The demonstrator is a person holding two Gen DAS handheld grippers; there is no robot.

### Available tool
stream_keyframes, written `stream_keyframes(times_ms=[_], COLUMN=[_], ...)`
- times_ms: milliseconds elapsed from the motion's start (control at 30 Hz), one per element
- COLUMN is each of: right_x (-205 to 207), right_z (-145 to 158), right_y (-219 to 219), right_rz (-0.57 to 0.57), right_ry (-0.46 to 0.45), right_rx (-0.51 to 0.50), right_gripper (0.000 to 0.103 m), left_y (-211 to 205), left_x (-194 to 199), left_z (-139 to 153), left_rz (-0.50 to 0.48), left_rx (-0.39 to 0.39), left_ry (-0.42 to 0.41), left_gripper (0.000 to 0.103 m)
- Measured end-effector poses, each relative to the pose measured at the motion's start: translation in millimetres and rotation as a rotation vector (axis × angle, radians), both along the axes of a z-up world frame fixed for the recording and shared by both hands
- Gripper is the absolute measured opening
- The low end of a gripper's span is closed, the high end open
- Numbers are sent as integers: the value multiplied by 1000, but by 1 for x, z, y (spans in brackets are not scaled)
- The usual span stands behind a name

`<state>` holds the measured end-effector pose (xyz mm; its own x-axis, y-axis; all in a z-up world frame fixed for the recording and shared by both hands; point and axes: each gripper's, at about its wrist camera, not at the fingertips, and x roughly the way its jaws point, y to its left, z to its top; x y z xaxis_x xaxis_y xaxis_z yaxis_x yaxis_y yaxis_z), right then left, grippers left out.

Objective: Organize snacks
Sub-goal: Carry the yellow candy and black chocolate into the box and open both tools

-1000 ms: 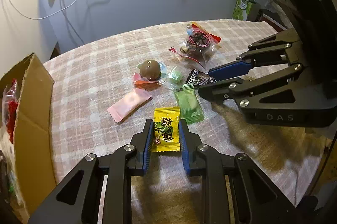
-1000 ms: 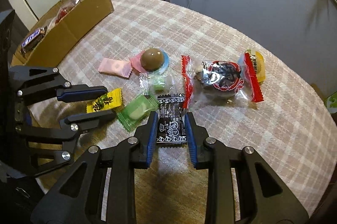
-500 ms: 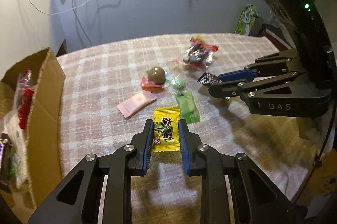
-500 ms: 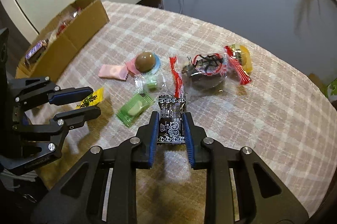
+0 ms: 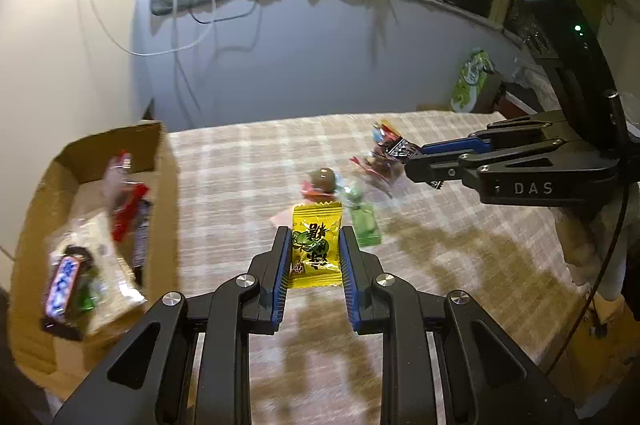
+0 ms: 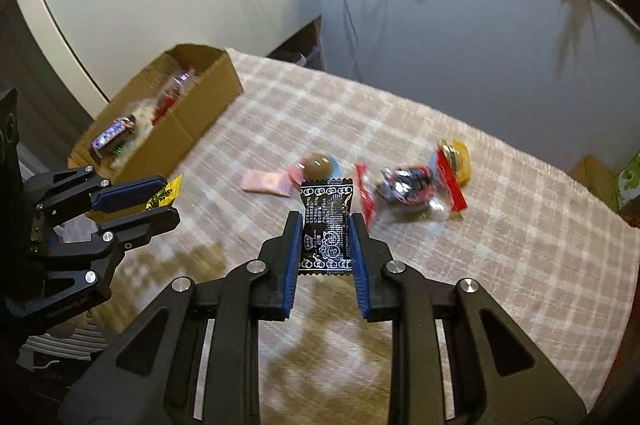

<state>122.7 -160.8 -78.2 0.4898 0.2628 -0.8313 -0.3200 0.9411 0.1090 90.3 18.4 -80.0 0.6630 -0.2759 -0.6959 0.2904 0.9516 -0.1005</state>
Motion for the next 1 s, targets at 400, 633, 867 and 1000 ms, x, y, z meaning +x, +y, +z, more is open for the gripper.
stream_keyframes(times_ms=[400,633,867,1000], right_x=[8,19,33,41], right_z=[15,16,17,15], right_y=[70,114,152,168], right_rz=[84,135,178,194], right_ry=[-27,-25,-25,-20], right_rx=[8,19,17,12], right_gripper=[24,24,24,24], left_y=[56,84,109,116], left_x=[-21,-26,-28,-27], left_z=[14,18,14,9], left_rz=[104,156,195,202], left_rx=[-6,6,1,4], left_ry=[-43,-63,-63,-51], left_gripper=[22,22,22,22])
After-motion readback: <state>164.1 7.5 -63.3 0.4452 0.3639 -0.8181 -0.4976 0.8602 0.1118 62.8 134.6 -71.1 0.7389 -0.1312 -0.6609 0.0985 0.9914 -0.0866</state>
